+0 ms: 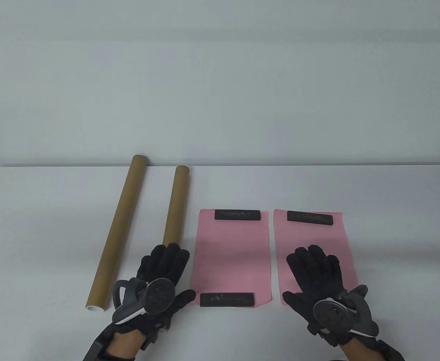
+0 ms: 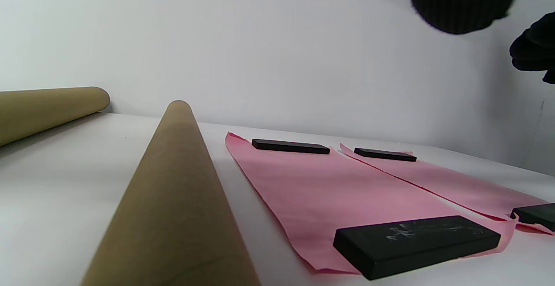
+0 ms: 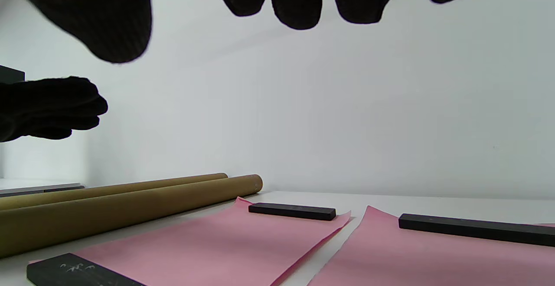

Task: Roll up papers and store in mailing tubes

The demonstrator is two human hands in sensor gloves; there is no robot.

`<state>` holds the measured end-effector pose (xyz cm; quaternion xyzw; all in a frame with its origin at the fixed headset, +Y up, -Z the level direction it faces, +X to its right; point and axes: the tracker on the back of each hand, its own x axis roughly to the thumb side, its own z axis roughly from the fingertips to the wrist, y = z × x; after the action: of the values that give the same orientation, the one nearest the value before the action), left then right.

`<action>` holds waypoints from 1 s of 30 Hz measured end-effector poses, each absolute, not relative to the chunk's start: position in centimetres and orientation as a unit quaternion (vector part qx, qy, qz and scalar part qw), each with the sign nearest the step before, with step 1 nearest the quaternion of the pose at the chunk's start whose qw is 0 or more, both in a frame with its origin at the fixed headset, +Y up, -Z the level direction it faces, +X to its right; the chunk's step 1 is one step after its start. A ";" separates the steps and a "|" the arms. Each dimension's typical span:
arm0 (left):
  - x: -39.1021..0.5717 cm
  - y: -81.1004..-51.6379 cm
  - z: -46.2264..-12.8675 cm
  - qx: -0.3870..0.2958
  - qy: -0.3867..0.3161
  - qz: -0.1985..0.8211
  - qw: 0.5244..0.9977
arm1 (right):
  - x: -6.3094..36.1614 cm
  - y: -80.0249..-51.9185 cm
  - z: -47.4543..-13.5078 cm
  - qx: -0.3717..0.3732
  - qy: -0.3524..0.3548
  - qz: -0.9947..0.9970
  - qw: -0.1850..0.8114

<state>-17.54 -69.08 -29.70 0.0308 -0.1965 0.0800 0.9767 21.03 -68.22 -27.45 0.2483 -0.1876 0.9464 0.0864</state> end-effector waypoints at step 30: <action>-15.6 -72.9 -40.9 -0.304 0.098 -0.020 0.947 | 21.9 -67.6 -28.0 0.227 -0.172 0.954 0.096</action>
<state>-15.63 -72.92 -40.87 -0.3044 0.0985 -0.0198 0.9472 21.93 -67.65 -28.04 0.2267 -0.1724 0.9537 0.0964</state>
